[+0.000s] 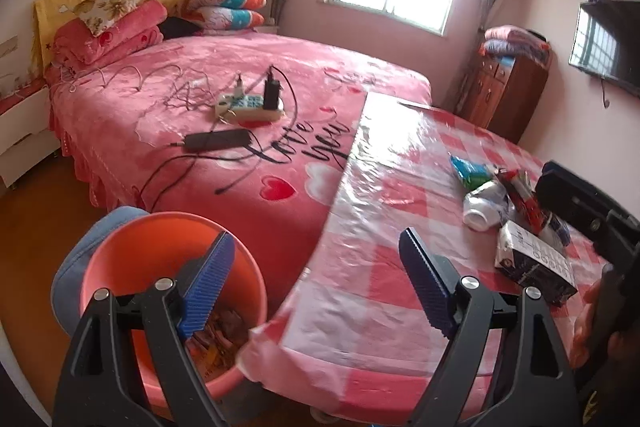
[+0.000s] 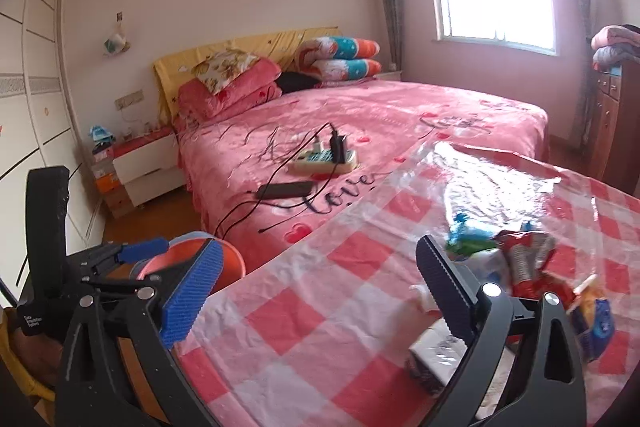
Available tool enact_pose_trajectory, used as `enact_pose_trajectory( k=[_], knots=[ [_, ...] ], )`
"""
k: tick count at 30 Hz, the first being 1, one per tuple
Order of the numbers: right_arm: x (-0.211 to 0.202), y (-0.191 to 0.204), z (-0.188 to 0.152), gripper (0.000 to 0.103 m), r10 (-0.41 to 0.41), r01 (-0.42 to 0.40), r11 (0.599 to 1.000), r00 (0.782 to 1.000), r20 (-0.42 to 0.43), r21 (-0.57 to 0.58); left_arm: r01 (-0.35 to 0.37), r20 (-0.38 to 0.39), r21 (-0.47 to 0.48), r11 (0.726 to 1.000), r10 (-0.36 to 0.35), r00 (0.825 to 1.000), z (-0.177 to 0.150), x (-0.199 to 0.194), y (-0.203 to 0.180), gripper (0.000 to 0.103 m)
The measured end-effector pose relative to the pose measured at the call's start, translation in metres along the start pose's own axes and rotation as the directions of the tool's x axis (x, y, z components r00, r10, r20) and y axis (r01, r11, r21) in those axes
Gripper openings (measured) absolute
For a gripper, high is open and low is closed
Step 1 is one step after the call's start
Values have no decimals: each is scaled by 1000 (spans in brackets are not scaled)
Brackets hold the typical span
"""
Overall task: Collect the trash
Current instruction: 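Move both empty tools back toward the trash pile on the table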
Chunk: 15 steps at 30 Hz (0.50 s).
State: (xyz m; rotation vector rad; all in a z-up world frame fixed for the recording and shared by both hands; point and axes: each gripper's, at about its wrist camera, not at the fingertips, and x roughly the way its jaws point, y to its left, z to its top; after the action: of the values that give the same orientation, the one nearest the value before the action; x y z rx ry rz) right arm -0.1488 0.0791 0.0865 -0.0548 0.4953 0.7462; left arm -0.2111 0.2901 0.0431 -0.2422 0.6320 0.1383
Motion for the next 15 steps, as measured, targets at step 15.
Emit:
enact_pose_trajectory(
  k=[15],
  knots=[
    [-30,-56,-7,98,-54,52,996,998,29,69,54,-80,11,998,-53,995,-4,11,-50,85]
  ],
)
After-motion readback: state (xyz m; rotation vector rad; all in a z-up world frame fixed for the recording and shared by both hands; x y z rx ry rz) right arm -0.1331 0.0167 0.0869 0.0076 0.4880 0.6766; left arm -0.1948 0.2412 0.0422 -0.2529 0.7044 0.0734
